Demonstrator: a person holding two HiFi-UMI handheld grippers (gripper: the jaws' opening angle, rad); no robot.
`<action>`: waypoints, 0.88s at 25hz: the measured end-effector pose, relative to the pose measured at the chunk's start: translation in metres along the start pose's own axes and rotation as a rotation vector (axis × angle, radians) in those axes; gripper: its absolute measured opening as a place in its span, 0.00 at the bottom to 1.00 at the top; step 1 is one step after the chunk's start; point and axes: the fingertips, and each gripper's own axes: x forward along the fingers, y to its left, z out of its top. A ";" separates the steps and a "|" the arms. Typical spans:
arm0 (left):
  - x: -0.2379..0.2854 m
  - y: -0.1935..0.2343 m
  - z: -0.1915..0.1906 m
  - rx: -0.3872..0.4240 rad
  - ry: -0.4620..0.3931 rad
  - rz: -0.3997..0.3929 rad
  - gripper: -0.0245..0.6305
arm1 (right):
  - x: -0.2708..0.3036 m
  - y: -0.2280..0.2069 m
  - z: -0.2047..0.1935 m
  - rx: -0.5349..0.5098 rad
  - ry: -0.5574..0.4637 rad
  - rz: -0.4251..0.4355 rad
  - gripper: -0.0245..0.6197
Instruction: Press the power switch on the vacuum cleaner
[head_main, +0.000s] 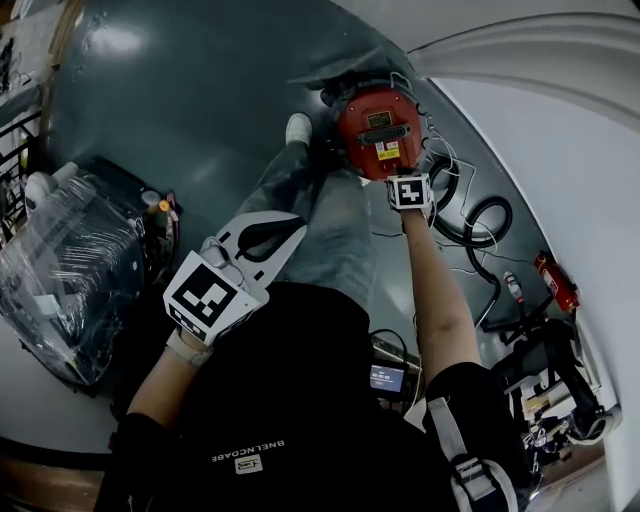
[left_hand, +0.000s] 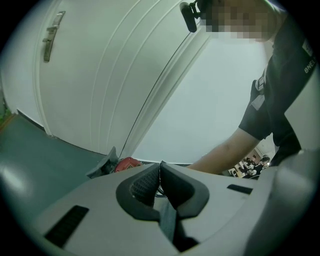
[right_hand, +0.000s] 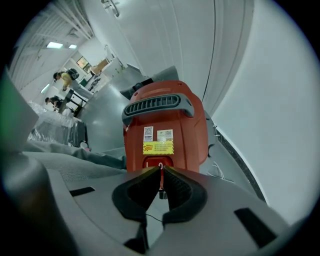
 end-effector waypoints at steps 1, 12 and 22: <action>-0.001 0.002 -0.002 -0.009 0.001 0.004 0.06 | 0.002 -0.001 0.000 0.002 0.006 -0.003 0.09; 0.002 0.015 -0.008 -0.047 -0.004 0.026 0.06 | 0.017 -0.011 0.001 -0.021 0.056 -0.006 0.09; 0.002 0.016 -0.009 -0.060 -0.015 0.035 0.06 | 0.017 -0.013 0.003 -0.017 0.054 0.008 0.09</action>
